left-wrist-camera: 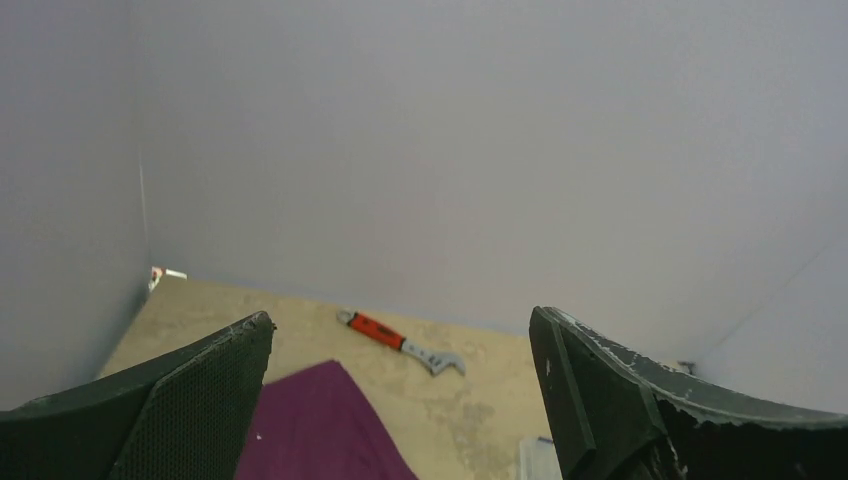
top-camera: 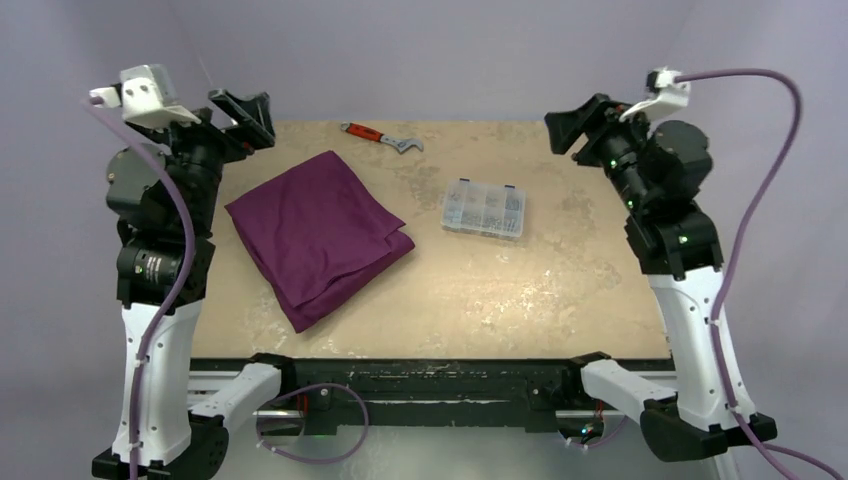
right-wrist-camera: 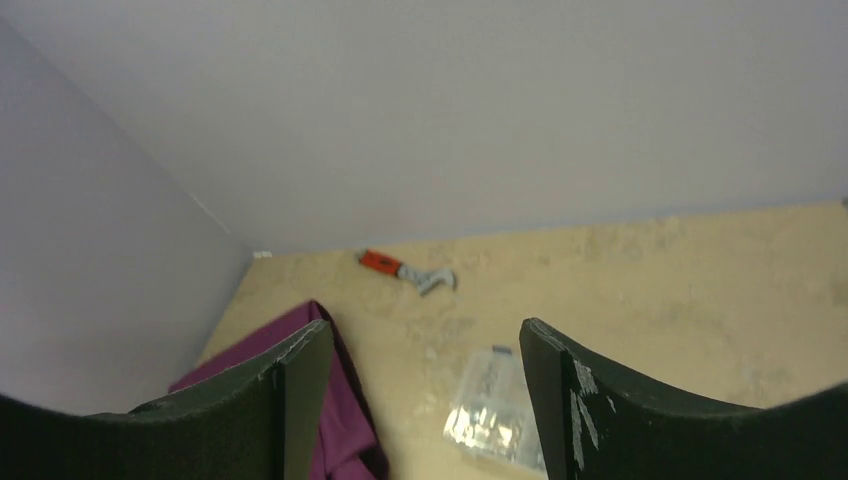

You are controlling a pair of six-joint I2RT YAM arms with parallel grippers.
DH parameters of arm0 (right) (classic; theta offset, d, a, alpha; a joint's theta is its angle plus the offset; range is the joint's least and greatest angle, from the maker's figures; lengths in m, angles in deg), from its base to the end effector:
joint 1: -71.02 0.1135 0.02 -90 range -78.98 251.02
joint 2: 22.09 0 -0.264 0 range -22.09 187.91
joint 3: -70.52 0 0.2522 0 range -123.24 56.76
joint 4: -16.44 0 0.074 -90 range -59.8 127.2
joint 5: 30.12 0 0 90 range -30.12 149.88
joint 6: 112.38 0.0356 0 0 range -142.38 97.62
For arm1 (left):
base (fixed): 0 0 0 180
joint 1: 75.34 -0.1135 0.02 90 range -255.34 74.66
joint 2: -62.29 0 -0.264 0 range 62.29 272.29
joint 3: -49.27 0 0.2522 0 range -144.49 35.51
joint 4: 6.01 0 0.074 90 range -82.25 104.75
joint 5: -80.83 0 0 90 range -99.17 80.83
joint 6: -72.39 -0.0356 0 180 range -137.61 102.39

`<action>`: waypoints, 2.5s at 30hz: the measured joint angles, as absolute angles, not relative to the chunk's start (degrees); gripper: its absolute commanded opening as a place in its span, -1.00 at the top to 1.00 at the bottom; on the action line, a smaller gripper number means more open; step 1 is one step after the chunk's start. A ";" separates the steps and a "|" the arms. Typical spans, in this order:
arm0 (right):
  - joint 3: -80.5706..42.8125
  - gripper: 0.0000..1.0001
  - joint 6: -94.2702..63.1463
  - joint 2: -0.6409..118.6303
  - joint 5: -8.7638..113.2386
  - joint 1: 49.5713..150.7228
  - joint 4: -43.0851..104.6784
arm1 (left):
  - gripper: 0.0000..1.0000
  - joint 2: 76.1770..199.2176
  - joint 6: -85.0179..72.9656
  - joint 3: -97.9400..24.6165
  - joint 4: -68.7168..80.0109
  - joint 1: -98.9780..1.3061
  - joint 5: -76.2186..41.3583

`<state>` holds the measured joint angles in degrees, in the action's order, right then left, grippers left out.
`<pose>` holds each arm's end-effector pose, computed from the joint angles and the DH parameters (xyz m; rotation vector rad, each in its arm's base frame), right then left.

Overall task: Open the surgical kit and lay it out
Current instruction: Move the distractor to the center of the board.

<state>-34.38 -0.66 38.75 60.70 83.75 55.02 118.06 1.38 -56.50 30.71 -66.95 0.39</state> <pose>0.1773 0.0395 0.5299 0.1287 1.4877 0.4764 0.1392 -0.0145 0.5500 -0.2649 1.3219 -0.2920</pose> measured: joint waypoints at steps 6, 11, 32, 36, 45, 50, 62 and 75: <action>-24.74 -0.65 2.35 38.77 58.71 83.75 59.59 | -0.99 116.55 4.31 -48.46 33.64 -66.95 -1.53; -13.44 -0.91 5.31 37.70 52.41 83.77 60.03 | -0.99 114.54 7.80 -42.23 37.68 -66.95 0.28; 1.95 -0.70 21.63 60.11 71.06 112.54 61.27 | -0.97 109.67 11.82 -31.10 41.68 -66.95 6.16; -2.68 -0.70 22.22 67.63 76.70 113.00 63.04 | -0.97 109.01 12.26 -31.10 44.26 -66.95 6.01; -10.51 -0.70 22.62 80.08 83.56 111.73 61.82 | -0.97 106.80 11.80 -29.35 47.76 -66.95 5.18; -12.76 -0.70 22.92 85.05 84.37 107.90 59.89 | -0.97 108.25 11.30 -29.35 46.43 -66.95 6.89; -18.88 -0.88 14.35 90.86 84.41 101.08 53.23 | -0.96 117.88 10.03 -29.35 35.43 -66.95 11.69; -29.09 -0.91 1.81 100.83 82.36 94.20 41.01 | -0.96 126.95 7.61 -30.62 28.39 -66.95 13.68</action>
